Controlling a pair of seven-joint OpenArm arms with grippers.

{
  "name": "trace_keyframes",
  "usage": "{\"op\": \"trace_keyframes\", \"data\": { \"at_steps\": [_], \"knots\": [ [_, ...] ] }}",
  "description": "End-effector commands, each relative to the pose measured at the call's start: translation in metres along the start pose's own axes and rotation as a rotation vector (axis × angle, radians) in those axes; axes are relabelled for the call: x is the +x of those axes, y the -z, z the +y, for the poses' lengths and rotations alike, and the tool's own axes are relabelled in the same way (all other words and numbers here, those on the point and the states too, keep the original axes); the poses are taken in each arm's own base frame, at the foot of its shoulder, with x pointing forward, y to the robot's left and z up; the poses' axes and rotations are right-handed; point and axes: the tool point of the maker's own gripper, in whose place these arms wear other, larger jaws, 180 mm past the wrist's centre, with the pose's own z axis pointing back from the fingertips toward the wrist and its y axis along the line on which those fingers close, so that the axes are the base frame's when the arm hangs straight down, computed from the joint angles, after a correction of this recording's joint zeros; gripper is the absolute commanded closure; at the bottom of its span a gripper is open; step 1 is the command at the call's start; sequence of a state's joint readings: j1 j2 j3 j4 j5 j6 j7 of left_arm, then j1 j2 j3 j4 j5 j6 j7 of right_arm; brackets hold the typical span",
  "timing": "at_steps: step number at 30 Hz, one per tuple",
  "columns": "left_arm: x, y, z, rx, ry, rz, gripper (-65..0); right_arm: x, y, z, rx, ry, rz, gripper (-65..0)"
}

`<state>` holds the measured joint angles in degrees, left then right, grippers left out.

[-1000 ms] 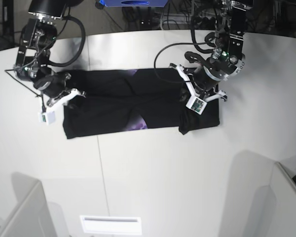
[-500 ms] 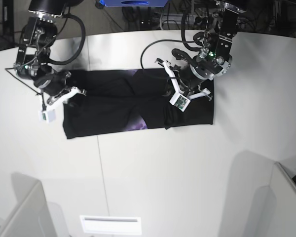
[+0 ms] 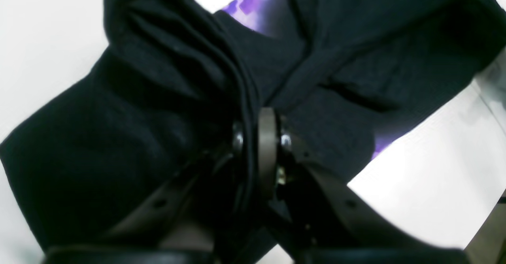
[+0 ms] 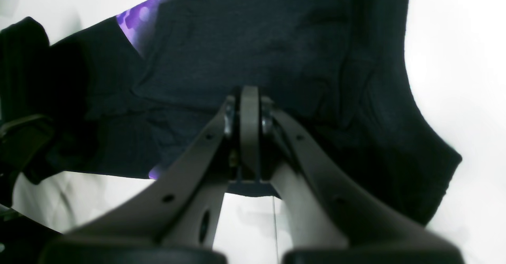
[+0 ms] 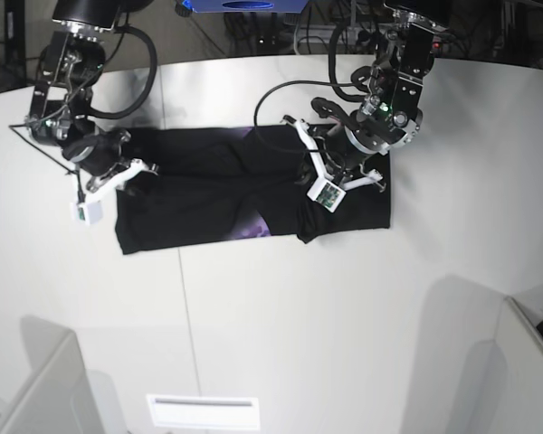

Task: Fold the T-shirt properly
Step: 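Grasp the strip end with the left gripper and fold it toward the right gripper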

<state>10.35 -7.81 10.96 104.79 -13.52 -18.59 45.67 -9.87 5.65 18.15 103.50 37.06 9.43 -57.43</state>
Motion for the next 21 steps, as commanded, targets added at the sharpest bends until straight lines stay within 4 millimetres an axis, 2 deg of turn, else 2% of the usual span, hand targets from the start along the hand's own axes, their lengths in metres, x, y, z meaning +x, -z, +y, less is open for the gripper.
{"op": "trace_keyframes", "data": {
  "at_steps": [1,9,13,21],
  "knots": [
    [0.013,-0.001,-0.001,-0.007,0.001,-0.045,0.0,0.015,-0.005,0.002,0.009,-0.016,-0.049,0.0],
    [0.008,-0.002,-0.004,-0.013,-0.003,-0.035,0.0,0.016,-0.005,0.003,0.01,-0.017,-0.052,0.0],
    [-0.001,-0.004,-0.003,-0.009,0.009,0.043,0.0,0.016,-0.004,0.002,0.01,-0.014,-0.05,0.0],
    [0.0,-0.005,-0.002,-0.007,0.01,0.048,0.0,0.015,-0.004,0.002,0.009,-0.013,-0.05,0.0]
  ]
}}
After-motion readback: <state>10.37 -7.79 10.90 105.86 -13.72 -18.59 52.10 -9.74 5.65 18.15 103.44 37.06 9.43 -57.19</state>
